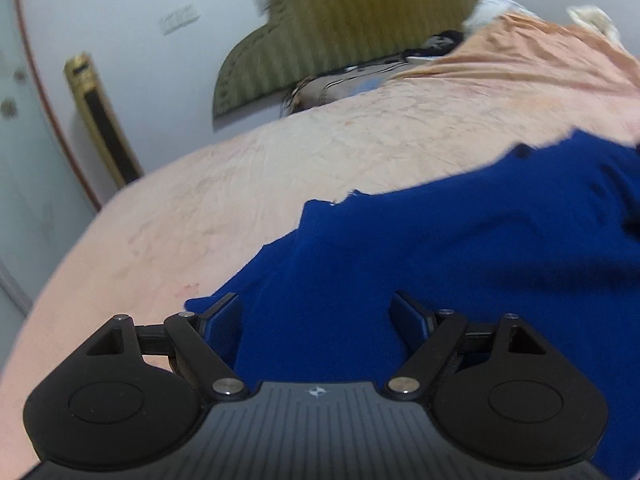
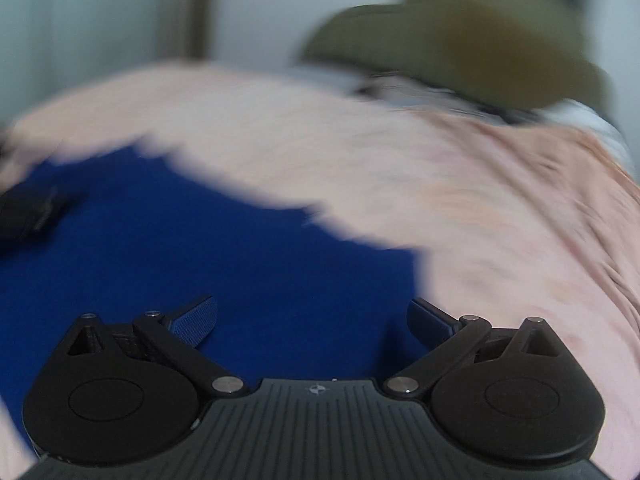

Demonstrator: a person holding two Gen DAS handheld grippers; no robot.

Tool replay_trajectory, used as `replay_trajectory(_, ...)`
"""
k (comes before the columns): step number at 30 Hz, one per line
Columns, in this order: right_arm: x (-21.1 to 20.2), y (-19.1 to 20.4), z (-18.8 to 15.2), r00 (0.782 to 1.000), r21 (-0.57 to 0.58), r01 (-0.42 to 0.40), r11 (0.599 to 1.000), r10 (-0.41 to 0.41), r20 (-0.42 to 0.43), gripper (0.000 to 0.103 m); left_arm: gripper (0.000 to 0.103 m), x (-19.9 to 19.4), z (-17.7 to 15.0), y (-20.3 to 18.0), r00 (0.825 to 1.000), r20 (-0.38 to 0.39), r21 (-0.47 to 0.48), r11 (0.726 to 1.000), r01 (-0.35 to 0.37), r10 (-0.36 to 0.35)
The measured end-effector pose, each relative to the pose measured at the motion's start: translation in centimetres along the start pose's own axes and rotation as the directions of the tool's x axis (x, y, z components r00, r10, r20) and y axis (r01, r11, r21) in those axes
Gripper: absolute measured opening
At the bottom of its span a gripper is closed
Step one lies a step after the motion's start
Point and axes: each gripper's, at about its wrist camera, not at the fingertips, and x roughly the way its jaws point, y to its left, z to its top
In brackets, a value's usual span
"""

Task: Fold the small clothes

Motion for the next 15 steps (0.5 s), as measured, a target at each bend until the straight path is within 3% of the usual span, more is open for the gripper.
replay_trajectory(1,0.4,0.6,-0.3,0.998,-0.044,0.049,0.998,-0.05,-0.03,0.103,0.082,-0.4,-0.6,0.0,1.0,0.005,0.029,1.0,-0.009,0.009)
replay_trajectory(3,0.2,-2.0,-0.6,0.994,0.079,0.109,0.991,-0.107,-0.026,0.102,0.082,-1.5,-1.8,0.4,1.0,0.014,0.058,0.998,-0.017,0.016)
replay_trajectory(4,0.3,-3.8,-0.8,0.978,0.151,0.205,0.967,-0.199,-0.057,0.102,0.082,-2.1,-2.2,0.8,1.0,0.011,0.057,0.998,-0.008,0.007)
replay_trajectory(5,-0.2,-4.9,-1.1,0.947,0.196,0.321,0.927,-0.312,-0.075,0.103,0.082,-2.7,-2.5,1.2,1.0,0.004,0.044,0.999,0.003,-0.003)
replay_trajectory(6,-1.2,-5.3,-1.5,0.923,0.224,0.385,0.896,-0.378,-0.072,0.103,0.082,-3.3,-2.6,1.7,1.0,-0.005,0.023,1.0,0.016,-0.016)
replay_trajectory(7,-2.3,-5.4,-1.5,0.92,0.251,0.389,0.886,-0.39,-0.05,0.103,0.082,-3.9,-2.7,2.0,1.0,-0.009,0.005,1.0,0.03,-0.03)
replay_trajectory(8,-3.2,-5.1,-1.4,0.933,0.272,0.35,0.896,-0.361,-0.013,0.103,0.082,-4.4,-2.8,2.1,0.999,-0.009,-0.013,0.999,0.048,-0.048)
replay_trajectory(11,-4.7,-2.6,-1.2,0.989,0.25,0.111,0.962,-0.132,0.069,0.103,0.082,-4.9,-3.4,1.7,0.998,-0.027,-0.036,0.998,0.049,-0.05)
replay_trajectory(13,-4.1,-0.3,-1.2,0.998,0.198,-0.013,0.98,0.001,0.065,0.103,0.082,-5.3,-3.8,1.7,0.998,-0.046,-0.068,0.997,0.036,-0.04)
replay_trajectory(15,-2.3,1.8,-1.6,1.0,0.107,-0.016,0.994,0.018,-0.02,0.102,0.082,-5.9,-4.1,2.2,0.996,-0.065,-0.117,0.992,0.045,-0.053)
